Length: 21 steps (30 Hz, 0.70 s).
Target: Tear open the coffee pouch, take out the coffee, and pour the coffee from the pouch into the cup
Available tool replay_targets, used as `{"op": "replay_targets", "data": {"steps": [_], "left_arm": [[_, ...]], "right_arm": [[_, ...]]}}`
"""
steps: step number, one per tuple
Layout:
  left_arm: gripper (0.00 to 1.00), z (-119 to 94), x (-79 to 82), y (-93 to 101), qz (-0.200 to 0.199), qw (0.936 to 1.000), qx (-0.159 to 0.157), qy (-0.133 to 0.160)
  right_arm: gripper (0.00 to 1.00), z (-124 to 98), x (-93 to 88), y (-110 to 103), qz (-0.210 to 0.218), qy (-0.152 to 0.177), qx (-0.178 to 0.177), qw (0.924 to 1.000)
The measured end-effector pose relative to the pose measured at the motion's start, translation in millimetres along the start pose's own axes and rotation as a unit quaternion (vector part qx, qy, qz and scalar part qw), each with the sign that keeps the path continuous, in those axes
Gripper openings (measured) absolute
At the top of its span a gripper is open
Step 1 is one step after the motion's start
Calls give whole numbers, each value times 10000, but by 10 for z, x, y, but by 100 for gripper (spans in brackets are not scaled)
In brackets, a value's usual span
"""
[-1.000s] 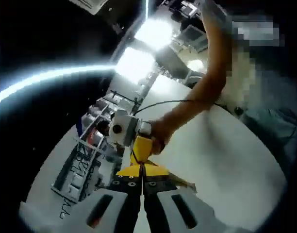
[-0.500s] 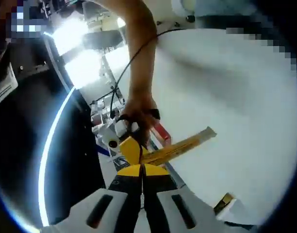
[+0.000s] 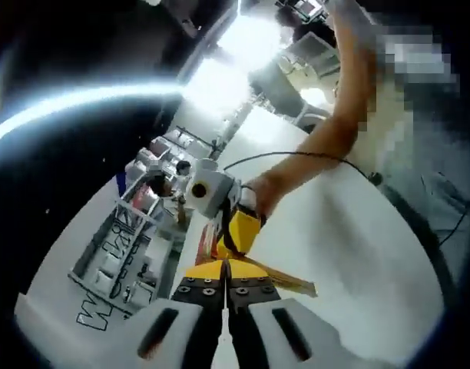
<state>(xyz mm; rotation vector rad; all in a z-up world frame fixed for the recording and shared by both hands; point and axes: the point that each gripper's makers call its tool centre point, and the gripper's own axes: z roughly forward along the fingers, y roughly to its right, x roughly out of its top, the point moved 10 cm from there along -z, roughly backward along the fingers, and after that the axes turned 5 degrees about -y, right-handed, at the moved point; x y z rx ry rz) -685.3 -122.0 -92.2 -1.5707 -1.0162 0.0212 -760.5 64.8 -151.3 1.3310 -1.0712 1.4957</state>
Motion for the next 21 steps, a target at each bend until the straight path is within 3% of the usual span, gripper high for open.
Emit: {"op": "replay_targets", "data": {"steps": [4,9,18,21], "left_arm": [[2,21,-35,49,-369,9990,-242,89],[2,30,-67,42,-665,9972,-246,236],[2,90,-138,78,-795,9959,-416,121],[2,100,-158,77,-1118,9926,-463,132]], "right_arm": [[8,51,6,-10,-82,57,-59,9999],[8,99,-32,0,-190,-100,-108,9997],[3,127,-72,14,-420,-293,-349,9981],[2,118,-59,13,-512,-392,-481,9968]]}}
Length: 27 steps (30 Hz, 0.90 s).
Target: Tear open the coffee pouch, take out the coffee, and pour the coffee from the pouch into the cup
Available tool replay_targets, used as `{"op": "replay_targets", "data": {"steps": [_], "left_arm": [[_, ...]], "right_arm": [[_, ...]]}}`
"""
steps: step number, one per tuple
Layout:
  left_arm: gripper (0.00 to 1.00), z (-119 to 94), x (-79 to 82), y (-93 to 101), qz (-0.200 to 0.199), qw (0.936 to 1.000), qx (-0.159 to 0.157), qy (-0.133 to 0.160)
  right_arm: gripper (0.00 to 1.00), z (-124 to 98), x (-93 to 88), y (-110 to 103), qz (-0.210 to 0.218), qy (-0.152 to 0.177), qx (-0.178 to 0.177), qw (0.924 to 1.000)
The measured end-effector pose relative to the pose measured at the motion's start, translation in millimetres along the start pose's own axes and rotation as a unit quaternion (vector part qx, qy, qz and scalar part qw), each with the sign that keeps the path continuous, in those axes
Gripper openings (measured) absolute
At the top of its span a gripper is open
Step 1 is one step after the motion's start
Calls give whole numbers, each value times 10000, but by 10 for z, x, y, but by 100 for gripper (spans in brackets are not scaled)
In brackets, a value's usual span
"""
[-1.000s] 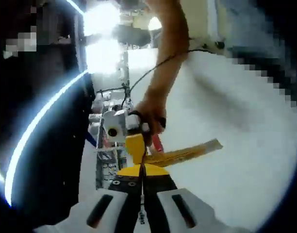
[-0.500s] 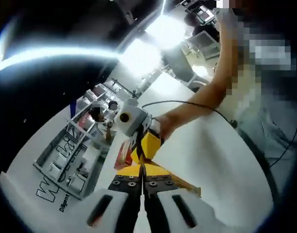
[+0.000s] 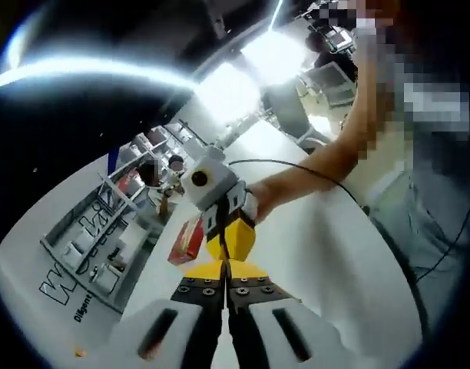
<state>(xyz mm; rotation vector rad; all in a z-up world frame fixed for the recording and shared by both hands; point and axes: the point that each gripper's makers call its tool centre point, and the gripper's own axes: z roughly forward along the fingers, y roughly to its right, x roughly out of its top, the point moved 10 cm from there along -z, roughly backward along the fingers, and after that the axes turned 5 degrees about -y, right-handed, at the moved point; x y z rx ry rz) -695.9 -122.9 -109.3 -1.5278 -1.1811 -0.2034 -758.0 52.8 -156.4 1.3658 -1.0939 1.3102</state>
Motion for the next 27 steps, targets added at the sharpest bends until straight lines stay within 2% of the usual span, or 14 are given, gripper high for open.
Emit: {"op": "replay_targets", "data": {"steps": [4,7,10,11,13,14,16,20,21,23,24,25,26,27], "left_arm": [[2,17,-73,-86,-968,9948,254,-162],[2,31,-137,-162,-1401,9876,658,-265],[2,85,-222,-228,-1965,9735,1130,-307],[2,114,-260,-247,-2024,9699,1308,-355],[2,210,-352,-243,-2480,9547,1599,-386],[2,249,-381,-244,-2510,9519,1728,-333],[2,325,-443,-238,-2825,9398,1909,-232],[1,461,-493,-206,-2848,9293,2341,-206],[1,514,-499,-189,-2868,9242,2508,-250],[1,496,-544,-227,-2570,9084,3258,-511],[1,507,-577,-243,-2672,9081,3191,-458],[1,506,-541,-237,-3266,9052,2710,236],[1,440,-549,-264,-3877,8814,2615,660],[1,420,-559,-261,-3975,8809,2453,768]], "right_arm": [[2,7,40,45,-529,-212,-777,9953],[1,59,63,76,-765,-302,-1534,9847],[1,110,39,127,-772,-233,-2183,9726],[1,123,19,164,-761,-214,-2460,9661],[1,167,-49,213,-786,-278,-3011,9499],[1,173,-74,232,-791,-271,-3210,9434],[0,171,-116,265,-732,-257,-3460,9350],[0,133,-179,337,-507,-223,-3739,9258],[0,125,-189,351,-482,-224,-3794,9237],[0,84,-197,366,-365,-161,-3842,9224],[0,55,-181,368,-333,-122,-3855,9220],[0,32,-172,374,-331,-97,-3871,9214],[0,-10,-148,387,-287,-17,-3834,9231],[0,-41,-128,389,-233,106,-3814,9241]]}}
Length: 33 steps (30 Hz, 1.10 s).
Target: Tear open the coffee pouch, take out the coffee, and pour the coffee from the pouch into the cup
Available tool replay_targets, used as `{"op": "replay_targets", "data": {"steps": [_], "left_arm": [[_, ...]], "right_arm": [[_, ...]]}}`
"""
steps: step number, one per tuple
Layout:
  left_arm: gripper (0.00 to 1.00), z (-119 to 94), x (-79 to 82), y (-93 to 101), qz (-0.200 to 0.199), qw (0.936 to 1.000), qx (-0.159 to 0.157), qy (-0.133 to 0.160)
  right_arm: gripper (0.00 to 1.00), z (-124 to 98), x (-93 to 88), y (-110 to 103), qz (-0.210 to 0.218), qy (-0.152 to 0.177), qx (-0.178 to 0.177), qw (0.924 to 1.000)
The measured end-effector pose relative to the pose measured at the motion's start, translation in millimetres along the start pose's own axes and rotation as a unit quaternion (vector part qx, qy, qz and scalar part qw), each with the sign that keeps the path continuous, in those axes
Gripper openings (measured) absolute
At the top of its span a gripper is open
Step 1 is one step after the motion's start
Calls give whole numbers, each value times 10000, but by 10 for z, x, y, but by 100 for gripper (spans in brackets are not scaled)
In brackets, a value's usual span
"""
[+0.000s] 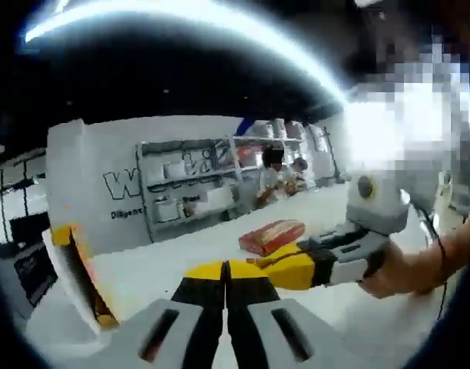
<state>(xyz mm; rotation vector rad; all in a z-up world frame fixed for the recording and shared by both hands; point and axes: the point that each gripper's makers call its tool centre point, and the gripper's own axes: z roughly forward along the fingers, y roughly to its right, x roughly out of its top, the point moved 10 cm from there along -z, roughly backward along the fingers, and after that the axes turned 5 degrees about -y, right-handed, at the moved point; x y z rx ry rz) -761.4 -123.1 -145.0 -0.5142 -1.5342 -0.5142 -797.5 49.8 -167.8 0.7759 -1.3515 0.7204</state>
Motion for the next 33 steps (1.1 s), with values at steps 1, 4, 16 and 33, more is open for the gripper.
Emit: {"op": "replay_targets", "data": {"steps": [1,4,16,33], "left_arm": [[2,0,49,-85,105,9999,-126,-49],[3,-20,90,-77,624,9957,-684,-91],[15,-335,270,-121,194,9561,-2918,-200],[10,-555,249,-26,119,9437,-3272,-468]], "right_arm": [[0,-6,8,25,48,-30,52,10000],[0,-23,23,15,68,-77,601,9981],[1,-184,194,-243,174,351,2985,9536],[1,-203,194,-462,-141,227,3268,9447]]}}
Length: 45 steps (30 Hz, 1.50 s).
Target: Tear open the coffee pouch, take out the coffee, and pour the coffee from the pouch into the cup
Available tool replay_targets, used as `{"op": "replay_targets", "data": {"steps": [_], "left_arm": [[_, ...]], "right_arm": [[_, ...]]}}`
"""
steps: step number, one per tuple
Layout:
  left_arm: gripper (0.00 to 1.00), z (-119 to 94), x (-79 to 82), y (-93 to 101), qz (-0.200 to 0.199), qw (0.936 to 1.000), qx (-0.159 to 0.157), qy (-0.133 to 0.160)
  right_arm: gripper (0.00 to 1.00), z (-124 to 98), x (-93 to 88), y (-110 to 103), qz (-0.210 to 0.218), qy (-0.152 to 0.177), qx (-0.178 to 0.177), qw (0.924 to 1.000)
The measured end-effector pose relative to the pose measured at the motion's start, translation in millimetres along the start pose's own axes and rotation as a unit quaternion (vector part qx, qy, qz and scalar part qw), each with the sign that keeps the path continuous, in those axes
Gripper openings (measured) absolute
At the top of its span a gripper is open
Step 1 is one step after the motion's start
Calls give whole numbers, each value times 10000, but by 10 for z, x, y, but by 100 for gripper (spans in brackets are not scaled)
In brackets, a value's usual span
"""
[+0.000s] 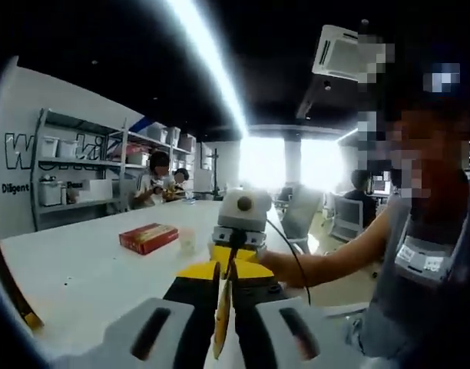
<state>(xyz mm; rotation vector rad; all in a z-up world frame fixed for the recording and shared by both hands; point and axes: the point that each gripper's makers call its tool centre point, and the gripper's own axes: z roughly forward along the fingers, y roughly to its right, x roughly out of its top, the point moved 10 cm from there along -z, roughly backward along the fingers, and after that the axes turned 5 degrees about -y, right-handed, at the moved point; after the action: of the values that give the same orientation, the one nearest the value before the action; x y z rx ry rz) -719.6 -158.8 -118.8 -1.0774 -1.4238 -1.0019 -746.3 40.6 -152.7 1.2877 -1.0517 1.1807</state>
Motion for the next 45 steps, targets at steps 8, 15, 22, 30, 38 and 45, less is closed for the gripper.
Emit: {"op": "replay_targets", "data": {"steps": [8,15,22,30,38,45], "left_arm": [[4,83,-51,80,171,9994,-80,-273],[4,84,-55,77,440,9979,23,-474],[3,67,-36,70,422,9958,240,-777],[2,80,-20,61,442,9957,302,-761],[3,126,-36,39,609,9926,617,-844],[4,137,-3,67,814,9897,605,-1013]], "right_arm": [[1,13,-1,-18,-68,-65,30,10000],[2,24,-19,7,-78,-156,-1,9998],[3,77,-43,30,-303,-335,-134,9989],[6,130,-69,28,-353,-376,-165,9985],[1,126,-79,60,-280,-584,-434,9970],[1,116,-67,54,-270,-709,-514,9958]]}}
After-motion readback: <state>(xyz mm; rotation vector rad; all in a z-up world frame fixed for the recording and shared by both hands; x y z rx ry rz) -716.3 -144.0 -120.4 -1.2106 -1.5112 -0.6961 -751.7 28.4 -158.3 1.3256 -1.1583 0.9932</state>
